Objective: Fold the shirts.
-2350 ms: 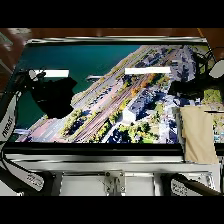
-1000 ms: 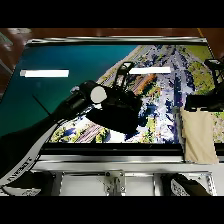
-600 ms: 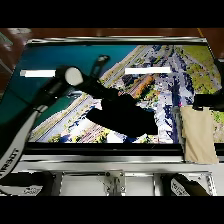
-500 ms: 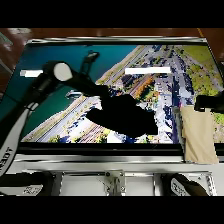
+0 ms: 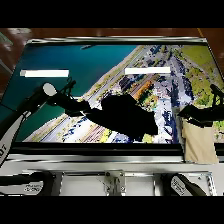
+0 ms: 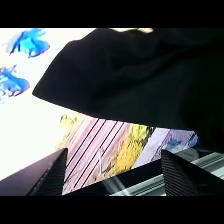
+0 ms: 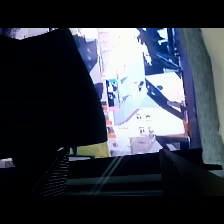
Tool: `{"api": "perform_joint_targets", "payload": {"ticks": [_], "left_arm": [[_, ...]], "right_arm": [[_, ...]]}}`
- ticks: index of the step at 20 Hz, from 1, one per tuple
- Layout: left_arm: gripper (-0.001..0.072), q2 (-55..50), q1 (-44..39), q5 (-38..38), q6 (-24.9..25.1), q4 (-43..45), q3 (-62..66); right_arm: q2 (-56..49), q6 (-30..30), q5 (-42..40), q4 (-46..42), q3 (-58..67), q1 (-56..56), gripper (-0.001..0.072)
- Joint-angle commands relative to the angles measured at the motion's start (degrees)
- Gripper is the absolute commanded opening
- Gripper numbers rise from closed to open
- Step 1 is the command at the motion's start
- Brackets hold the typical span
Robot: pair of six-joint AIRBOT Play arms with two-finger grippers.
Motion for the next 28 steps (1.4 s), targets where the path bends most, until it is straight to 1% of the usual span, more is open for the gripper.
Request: {"api": "perform_joint_targets", "payload": {"ticks": [1, 4, 6, 9, 10, 11, 12, 13, 15, 17, 19, 21, 25, 26, 27, 28], "left_arm": [[0.0710, -3.67, 0.24, 4.92, 0.11, -4.61, -3.85], [0.0709, -5.99, -1.33, 8.37, 0.07, -4.61, -3.87], [0.0709, -6.82, -2.91, 11.72, -1.55, -4.68, -3.87], [0.0699, -7.96, -5.42, 16.13, -2.51, -7.93, -3.85], [0.0544, -8.61, -6.10, 16.59, -2.51, -9.20, -3.85], [0.0366, -9.20, -6.67, 17.27, -2.49, -9.53, -3.87], [0.0174, -9.42, -7.08, 18.29, -2.45, -9.53, -3.87], [0.0049, -9.22, -7.34, 19.30, -2.45, -9.70, -3.78], [0.0038, -8.00, -7.45, 20.11, -1.68, -9.68, -2.99], [0.0037, -6.08, -7.37, 20.09, 0.31, -9.44, -2.03], [0.0037, -4.42, -7.39, 20.11, 0.61, -9.42, -1.81], [0.0038, -3.26, -7.39, 20.02, 0.63, -9.22, -1.81], [0.0037, -1.99, -7.39, 19.80, 0.59, -9.25, -1.81], [0.0037, -1.64, -7.39, 19.82, 0.61, -9.25, -1.81], [0.0038, -1.14, -7.37, 19.82, 0.63, -9.25, -1.81], [0.0038, -0.61, -7.37, 19.87, 0.96, -9.25, -1.81]], "right_arm": [[0.04, -1.16, -3.78, 3.06, -3.54, -0.57, 0.0678], [0.04, -1.16, -4.79, 3.06, -5.38, -0.57, 0.0678], [0.04, -1.16, -5.20, 3.21, -7.32, -0.57, 0.0678], [0.04, -1.14, -6.36, 3.74, -10.67, -0.57, 0.0679], [0.04, -1.16, -6.80, 4.46, -11.78, -0.57, 0.0679], [0.04, -1.18, -7.39, 5.33, -12.79, -0.57, 0.0679], [0.04, -1.36, -8.41, 6.67, -13.97, -0.57, 0.0679], [0.04, -1.38, -10.03, 8.48, -15.52, -0.57, 0.0679], [0.04, -2.32, -14.69, 12.46, -19.65, -0.57, 0.0679], [0.04, -3.34, -19.08, 15.30, -23.23, -0.57, 0.0679], [-0.28, -6.64, -21.35, 18.69, -26.10, 0.20, 0.0679], [-2.75, -7.78, -23.50, 19.21, -26.93, 5.07, 0.0679], [-8.41, -7.85, -31.80, 21.49, -26.80, 16.79, 0.0678], [-9.20, -7.56, -32.87, 21.49, -26.64, 18.23, 0.0606], [-9.33, -7.56, -33.24, 21.49, -26.40, 18.84, 0.0404], [-9.27, -7.56, -32.96, 21.66, -25.79, 18.82, 0.0165]]}}
